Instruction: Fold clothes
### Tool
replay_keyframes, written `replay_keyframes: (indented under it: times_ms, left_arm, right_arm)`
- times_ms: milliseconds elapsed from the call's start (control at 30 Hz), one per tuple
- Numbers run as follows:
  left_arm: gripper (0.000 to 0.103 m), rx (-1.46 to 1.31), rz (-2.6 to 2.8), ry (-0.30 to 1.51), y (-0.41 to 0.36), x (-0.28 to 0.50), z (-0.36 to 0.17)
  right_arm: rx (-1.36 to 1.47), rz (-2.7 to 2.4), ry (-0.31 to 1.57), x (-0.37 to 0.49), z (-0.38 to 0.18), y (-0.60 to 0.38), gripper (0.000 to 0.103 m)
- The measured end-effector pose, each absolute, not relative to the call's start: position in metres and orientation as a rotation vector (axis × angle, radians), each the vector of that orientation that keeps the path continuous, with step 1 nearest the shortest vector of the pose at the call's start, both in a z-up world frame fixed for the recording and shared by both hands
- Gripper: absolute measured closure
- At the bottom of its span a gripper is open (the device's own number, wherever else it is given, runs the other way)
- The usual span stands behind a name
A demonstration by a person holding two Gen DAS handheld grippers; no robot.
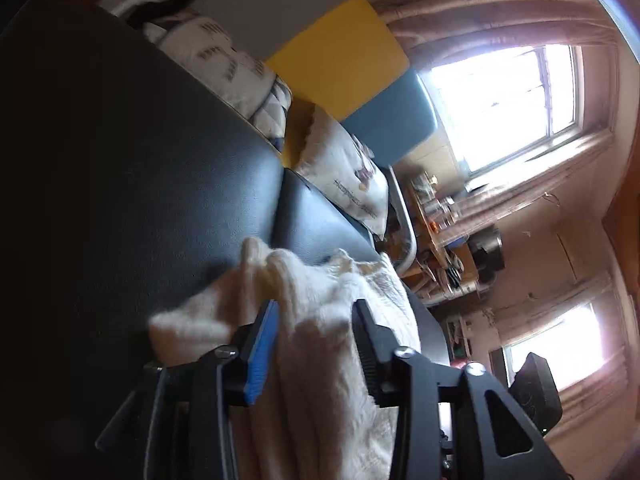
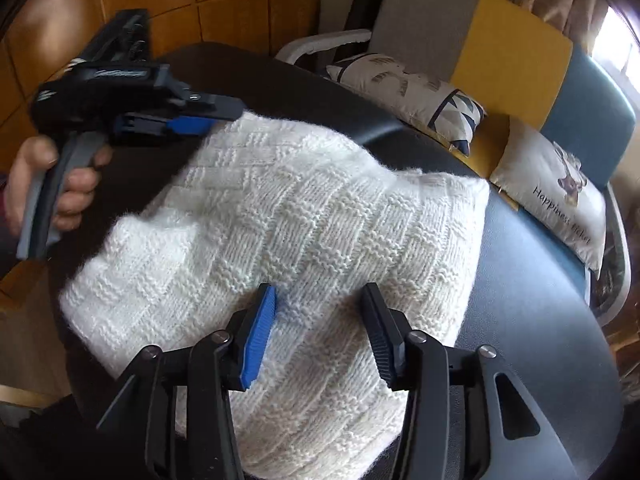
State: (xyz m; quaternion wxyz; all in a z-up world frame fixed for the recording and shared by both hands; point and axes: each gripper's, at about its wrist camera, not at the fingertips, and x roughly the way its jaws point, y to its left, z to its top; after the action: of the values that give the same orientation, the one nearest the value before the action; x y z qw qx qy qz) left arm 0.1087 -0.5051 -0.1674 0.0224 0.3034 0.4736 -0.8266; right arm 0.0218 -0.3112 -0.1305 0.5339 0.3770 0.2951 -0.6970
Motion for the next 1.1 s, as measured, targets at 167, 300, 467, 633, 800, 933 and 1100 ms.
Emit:
replay_keyframes:
  times_ms: [167, 300, 467, 633, 800, 933, 1100]
  left_arm:
    - [0.067, 1.117, -2.588, 1.215, -0.489, 0.077, -0.164]
    - [0.091, 1.060, -2.702, 0.955, -0.468, 0.071, -0.135]
    - [0.092, 0.961, -2.791, 0.691, -0.448, 0.061, -0.104]
    - [0.088, 1.193, -2.516, 0.776, -0.477, 0.045, -0.167]
    - [0.080, 1.050, -2.485, 0.864, -0.485, 0.085, -0.145]
    - [0.080, 0.977, -2.664, 0.921, -0.462, 0.131, -0.115]
    - [0.076, 1.128, -2.803, 1.069, -0.415, 0.172, -0.134]
  right_arm:
    - [0.898, -1.651, 0.721, 0.022, -0.135, -0.311, 0.054]
    - [0.886, -1.650, 0.738, 0.024, -0.135, -0.308, 0.054]
    - [0.894, -1.678, 0.667, 0.020, -0.141, -0.301, 0.054]
    - [0.883, -1.718, 0.619, 0.024, -0.147, -0.299, 0.054]
    - [0.874, -1.716, 0.641, 0.027, -0.147, -0.299, 0.053]
    - [0.893, -1.705, 0.629, 0.025, -0.146, -0.300, 0.051]
    - [0.883, -1.708, 0.635, 0.028, -0.147, -0.300, 0.047]
